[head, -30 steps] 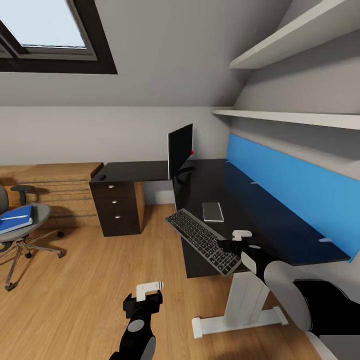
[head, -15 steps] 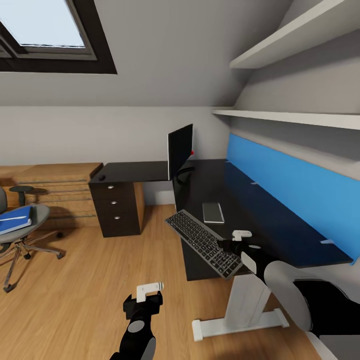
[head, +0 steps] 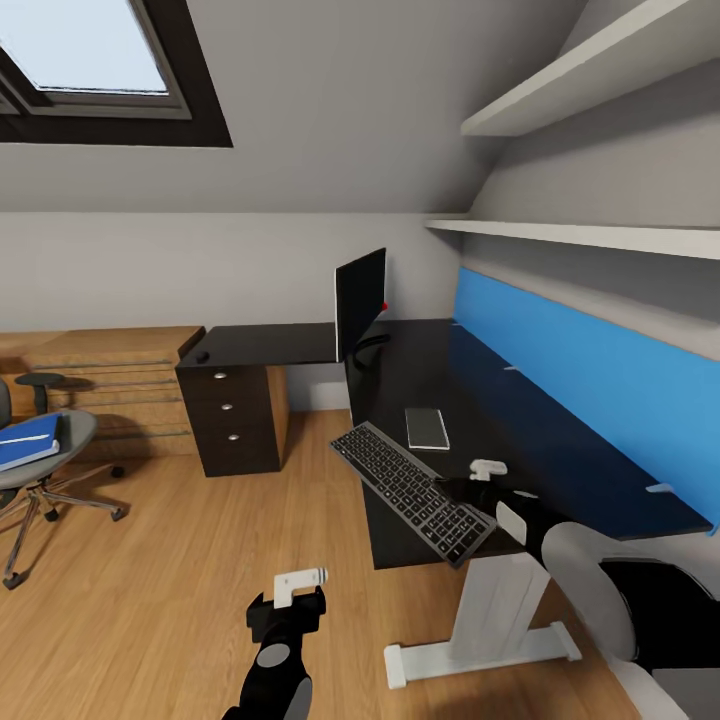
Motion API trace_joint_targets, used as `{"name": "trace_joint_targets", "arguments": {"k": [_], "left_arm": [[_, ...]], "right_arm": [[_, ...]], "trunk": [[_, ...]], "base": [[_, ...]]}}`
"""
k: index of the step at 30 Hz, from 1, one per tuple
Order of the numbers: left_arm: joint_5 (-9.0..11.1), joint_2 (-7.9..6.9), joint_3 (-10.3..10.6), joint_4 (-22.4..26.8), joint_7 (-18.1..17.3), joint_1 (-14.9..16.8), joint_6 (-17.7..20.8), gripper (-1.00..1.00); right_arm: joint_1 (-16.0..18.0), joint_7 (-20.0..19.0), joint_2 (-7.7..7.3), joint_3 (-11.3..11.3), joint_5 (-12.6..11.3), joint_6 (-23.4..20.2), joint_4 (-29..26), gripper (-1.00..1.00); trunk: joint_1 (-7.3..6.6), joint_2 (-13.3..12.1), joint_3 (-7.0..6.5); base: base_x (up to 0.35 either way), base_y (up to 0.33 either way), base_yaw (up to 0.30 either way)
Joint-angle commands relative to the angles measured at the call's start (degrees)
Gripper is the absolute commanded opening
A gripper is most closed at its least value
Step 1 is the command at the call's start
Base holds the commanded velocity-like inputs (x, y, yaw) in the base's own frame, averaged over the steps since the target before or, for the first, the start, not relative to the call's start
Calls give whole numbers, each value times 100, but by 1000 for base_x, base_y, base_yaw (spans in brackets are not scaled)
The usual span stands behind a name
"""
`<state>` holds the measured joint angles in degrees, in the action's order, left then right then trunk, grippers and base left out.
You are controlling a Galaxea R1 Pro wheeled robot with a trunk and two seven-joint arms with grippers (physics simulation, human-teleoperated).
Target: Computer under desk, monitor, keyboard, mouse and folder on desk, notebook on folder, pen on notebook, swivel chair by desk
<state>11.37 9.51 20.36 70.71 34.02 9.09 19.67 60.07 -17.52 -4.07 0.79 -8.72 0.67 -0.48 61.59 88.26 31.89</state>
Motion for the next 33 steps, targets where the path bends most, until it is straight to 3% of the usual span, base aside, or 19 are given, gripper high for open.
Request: {"name": "trace_joint_targets", "arguments": {"k": [1, 5, 9, 33], "left_arm": [[40, -2, 12, 6, 43, 3, 19, 100], [36, -1, 16, 5, 43, 4, 19, 100], [36, 0, 20, 4, 43, 5, 19, 100], [32, 0, 29, 13, 45, 5, 10, 100]], "right_arm": [[5, -70, -16, 14, -126, 6, 8, 100], [5, -200, -54, 17, -355, -26, 17, 100], [4, -254, -66, 17, -433, -191, 41, 100], [1, -331, -54, 17, -486, -741, 48, 100]], "trunk": [[0, 3, 6], [0, 3, 6], [0, 3, 6], [0, 3, 6]], "base": [[2, 0, 0], [0, 0, 0], [0, 0, 0], [0, 0, 0]]}}
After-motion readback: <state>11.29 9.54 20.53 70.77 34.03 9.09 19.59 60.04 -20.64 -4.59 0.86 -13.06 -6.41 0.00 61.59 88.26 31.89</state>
